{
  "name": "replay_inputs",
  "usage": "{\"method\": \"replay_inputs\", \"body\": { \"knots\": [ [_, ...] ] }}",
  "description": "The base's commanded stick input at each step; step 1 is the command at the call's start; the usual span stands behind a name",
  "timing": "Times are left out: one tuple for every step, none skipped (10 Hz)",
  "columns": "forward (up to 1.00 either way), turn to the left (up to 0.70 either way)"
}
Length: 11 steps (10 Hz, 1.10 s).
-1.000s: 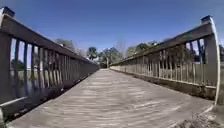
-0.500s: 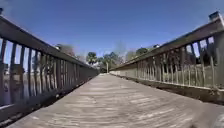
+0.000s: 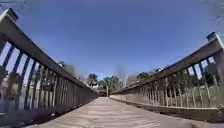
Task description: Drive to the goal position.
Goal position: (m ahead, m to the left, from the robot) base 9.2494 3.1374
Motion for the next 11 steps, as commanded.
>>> {"method": "replay_inputs", "body": {
  "knots": [
    [0.5,0.0],
    [0.5,0.0],
    [0.5,0.0],
    [0.5,0.0],
    [0.5,0.0],
    [0.5,0.0],
    [0.5,0.0],
    [0.5,0.0],
    [0.5,0.0],
    [0.5,0.0],
    [0.5,0.0]
  ]
}}
